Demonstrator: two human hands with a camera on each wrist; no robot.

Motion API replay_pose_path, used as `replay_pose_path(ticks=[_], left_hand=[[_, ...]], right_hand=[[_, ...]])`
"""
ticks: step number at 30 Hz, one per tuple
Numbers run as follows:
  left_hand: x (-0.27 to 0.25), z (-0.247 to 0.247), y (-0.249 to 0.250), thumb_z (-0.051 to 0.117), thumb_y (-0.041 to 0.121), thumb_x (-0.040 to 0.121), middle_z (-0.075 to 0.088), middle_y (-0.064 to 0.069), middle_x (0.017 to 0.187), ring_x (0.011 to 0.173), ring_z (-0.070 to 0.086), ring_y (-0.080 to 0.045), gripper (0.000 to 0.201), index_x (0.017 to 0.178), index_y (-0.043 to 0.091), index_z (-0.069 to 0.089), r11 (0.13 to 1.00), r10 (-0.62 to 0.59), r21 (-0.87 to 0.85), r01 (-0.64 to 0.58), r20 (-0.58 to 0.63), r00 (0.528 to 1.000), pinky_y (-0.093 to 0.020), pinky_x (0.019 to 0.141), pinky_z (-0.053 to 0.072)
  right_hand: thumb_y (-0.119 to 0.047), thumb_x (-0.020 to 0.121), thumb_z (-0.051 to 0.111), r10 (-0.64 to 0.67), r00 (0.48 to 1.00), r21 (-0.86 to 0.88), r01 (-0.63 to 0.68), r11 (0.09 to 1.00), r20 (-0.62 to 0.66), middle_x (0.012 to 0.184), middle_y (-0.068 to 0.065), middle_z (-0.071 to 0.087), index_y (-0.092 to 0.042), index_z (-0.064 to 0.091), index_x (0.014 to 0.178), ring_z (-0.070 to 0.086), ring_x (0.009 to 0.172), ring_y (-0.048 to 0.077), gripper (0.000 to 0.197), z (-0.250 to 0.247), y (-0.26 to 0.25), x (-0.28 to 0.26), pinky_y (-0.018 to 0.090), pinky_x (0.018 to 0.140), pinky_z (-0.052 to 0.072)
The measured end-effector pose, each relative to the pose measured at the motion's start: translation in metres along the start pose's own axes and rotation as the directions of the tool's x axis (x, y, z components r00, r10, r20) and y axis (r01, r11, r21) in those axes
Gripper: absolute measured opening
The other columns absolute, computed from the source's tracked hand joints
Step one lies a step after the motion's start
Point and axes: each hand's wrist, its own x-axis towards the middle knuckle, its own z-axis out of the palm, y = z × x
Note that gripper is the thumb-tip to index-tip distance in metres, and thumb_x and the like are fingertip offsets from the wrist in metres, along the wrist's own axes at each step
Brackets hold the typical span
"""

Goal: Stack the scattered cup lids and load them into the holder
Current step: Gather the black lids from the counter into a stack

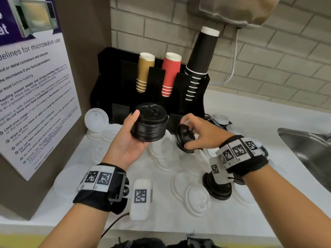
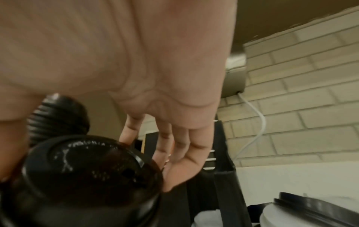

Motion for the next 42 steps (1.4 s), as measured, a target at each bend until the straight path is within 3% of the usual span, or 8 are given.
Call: replay_pose_path(ticks=[3, 8, 14, 25, 32, 37, 39, 42], left_hand=[[-0.001, 0.000, 0.000, 0.058, 0.031, 0.085, 0.061, -0.012, 0.133, 0.116, 0.064, -0.025, 0.061, 0.141, 0.011, 0.045, 0.999, 0.030, 0.017, -0.030, -0.004, 1.000, -0.035, 0.076, 0.058], [-0.001, -0.006, -0.004, 0.060, 0.020, 0.085, 0.062, -0.008, 0.131, 0.115, 0.064, -0.023, 0.061, 0.143, 0.015, 0.043, 0.995, 0.031, 0.096, -0.039, 0.084, 0.996, -0.034, 0.079, 0.058], [0.001, -0.007, -0.009, 0.069, 0.006, 0.074, 0.064, -0.005, 0.129, 0.115, 0.064, -0.023, 0.073, 0.141, 0.027, 0.047, 0.969, -0.030, 0.247, -0.013, 0.169, 0.985, -0.033, 0.080, 0.057], [0.000, -0.001, -0.015, 0.081, 0.013, 0.059, 0.070, -0.004, 0.115, 0.107, 0.068, -0.021, 0.076, 0.130, 0.025, 0.055, 0.933, -0.081, 0.360, -0.001, 0.212, 0.974, -0.028, 0.074, 0.057], [0.001, 0.001, -0.016, 0.074, 0.016, 0.073, 0.069, -0.005, 0.119, 0.107, 0.068, -0.022, 0.060, 0.130, 0.024, 0.056, 0.951, -0.070, 0.310, 0.006, 0.195, 0.978, -0.030, 0.075, 0.058], [0.000, -0.001, -0.009, 0.074, 0.029, 0.075, 0.062, -0.009, 0.132, 0.118, 0.063, -0.025, 0.070, 0.140, 0.017, 0.049, 0.969, 0.004, 0.247, -0.027, 0.094, 0.996, -0.036, 0.078, 0.058], [0.001, -0.004, -0.005, 0.067, 0.023, 0.080, 0.064, -0.008, 0.127, 0.113, 0.065, -0.023, 0.062, 0.139, 0.016, 0.050, 0.972, 0.027, 0.230, -0.042, 0.070, 0.997, -0.034, 0.074, 0.058], [0.002, -0.007, -0.001, 0.065, 0.020, 0.080, 0.067, -0.006, 0.122, 0.108, 0.068, -0.021, 0.058, 0.136, 0.017, 0.052, 0.970, 0.039, 0.237, -0.052, 0.056, 0.998, -0.033, 0.072, 0.058]], right_hand=[[-0.020, 0.076, 0.077, -0.010, 0.983, 0.275, 0.061, 0.959, -0.183, 0.103, -0.006, 0.055, -0.040, 0.046, 0.113, 0.058, 0.089, 0.017, 0.052, 0.000, -0.005, -0.002, 0.023, 0.077, 0.050], [-0.041, 0.079, 0.065, 0.006, 0.933, 0.552, 0.207, 0.808, -0.359, 0.115, -0.001, 0.062, -0.040, 0.055, 0.120, 0.063, 0.096, 0.018, 0.042, 0.009, -0.025, -0.008, 0.030, 0.079, 0.050], [-0.028, 0.085, 0.070, -0.092, 0.887, 0.385, 0.287, 0.877, -0.452, 0.107, -0.016, 0.060, -0.032, 0.063, 0.117, 0.055, 0.089, -0.001, 0.032, 0.013, -0.042, -0.011, 0.009, 0.074, 0.045], [-0.029, 0.079, 0.076, -0.215, 0.905, 0.191, 0.299, 0.935, -0.368, 0.114, -0.009, 0.060, -0.031, 0.065, 0.117, 0.056, 0.105, -0.002, 0.040, 0.003, -0.048, -0.013, 0.010, 0.077, 0.043], [-0.045, 0.076, 0.075, -0.254, 0.903, 0.158, 0.324, 0.933, -0.348, 0.117, -0.012, 0.058, -0.039, 0.061, 0.118, 0.053, 0.102, -0.005, 0.045, -0.001, -0.042, -0.013, 0.007, 0.075, 0.043], [-0.046, 0.086, 0.062, 0.046, 0.926, 0.183, 0.025, 0.983, -0.374, 0.105, -0.008, 0.065, -0.030, 0.066, 0.101, 0.060, 0.098, 0.007, 0.023, -0.016, -0.011, 0.003, 0.027, 0.086, 0.047], [-0.054, 0.086, 0.059, 0.264, 0.955, -0.165, -0.284, 0.945, -0.133, 0.120, 0.003, 0.061, -0.023, 0.058, 0.119, 0.056, 0.113, 0.023, 0.045, -0.015, 0.008, 0.015, 0.040, 0.098, 0.045], [-0.066, 0.087, 0.046, 0.505, 0.863, -0.509, -0.425, 0.749, 0.022, 0.140, 0.011, 0.046, -0.024, 0.035, 0.140, 0.036, 0.133, 0.034, 0.068, -0.002, 0.021, 0.028, 0.047, 0.109, 0.033]])
